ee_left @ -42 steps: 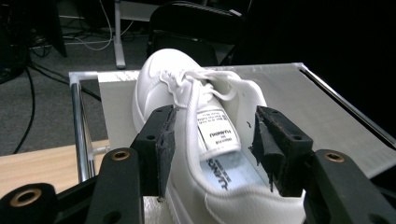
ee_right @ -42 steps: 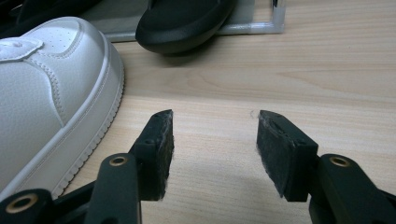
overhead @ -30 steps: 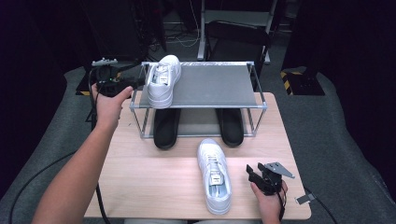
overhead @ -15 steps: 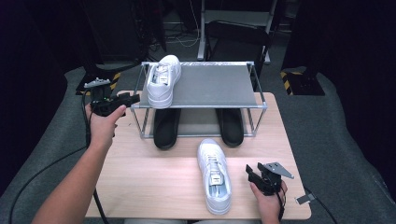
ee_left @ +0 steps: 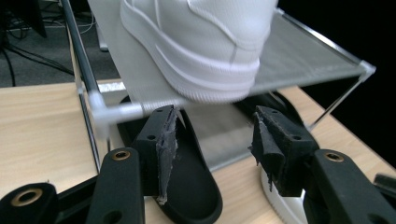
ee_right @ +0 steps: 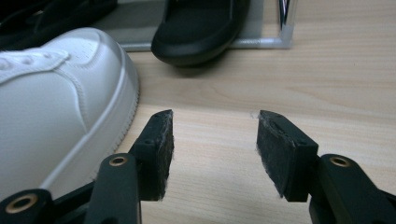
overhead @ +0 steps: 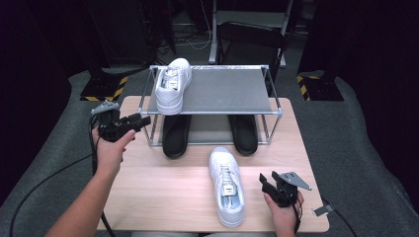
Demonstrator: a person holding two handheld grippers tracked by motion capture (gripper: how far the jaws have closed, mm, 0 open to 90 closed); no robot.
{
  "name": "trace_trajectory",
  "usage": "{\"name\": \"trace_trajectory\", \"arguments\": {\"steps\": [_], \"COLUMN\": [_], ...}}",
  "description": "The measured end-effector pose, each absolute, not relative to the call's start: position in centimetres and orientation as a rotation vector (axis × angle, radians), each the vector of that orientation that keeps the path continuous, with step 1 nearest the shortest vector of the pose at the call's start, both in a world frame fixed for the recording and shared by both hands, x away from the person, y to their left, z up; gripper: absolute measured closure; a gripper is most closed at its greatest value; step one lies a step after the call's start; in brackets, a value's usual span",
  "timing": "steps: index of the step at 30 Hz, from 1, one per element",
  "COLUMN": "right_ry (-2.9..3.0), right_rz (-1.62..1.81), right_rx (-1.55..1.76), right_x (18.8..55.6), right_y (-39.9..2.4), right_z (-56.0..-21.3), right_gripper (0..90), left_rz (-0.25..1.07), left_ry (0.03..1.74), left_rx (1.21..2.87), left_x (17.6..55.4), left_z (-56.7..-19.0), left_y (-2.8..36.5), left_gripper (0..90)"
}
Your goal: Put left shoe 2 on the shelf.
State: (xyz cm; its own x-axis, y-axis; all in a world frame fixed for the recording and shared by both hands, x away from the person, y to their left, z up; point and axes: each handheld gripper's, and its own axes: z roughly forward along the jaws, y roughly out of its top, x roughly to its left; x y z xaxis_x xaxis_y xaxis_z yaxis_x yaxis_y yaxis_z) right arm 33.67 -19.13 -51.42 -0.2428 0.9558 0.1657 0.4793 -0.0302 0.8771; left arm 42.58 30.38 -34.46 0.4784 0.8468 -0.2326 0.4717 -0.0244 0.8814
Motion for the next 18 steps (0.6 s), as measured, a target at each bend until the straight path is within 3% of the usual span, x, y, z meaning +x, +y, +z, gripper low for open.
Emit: {"name": "trace_trajectory", "arguments": {"steps": [10,18], "right_ry": [1.79,1.859], "right_rz": [1.22,1.21], "right_rx": [1.407,1.374], "right_x": [33.0,33.1], "right_y": [-18.1,-17.4], "right_z": [-50.1,-49.7], "right_gripper": [46.3,56.0], "left_rz": [0.428,0.409], "left_ry": [1.133,1.137], "left_rx": [1.705,1.688], "left_x": [39.9,38.9], "left_z": [-39.8,-42.2], "left_y": [28.9,28.6], "left_gripper": [49.3,49.5]}}
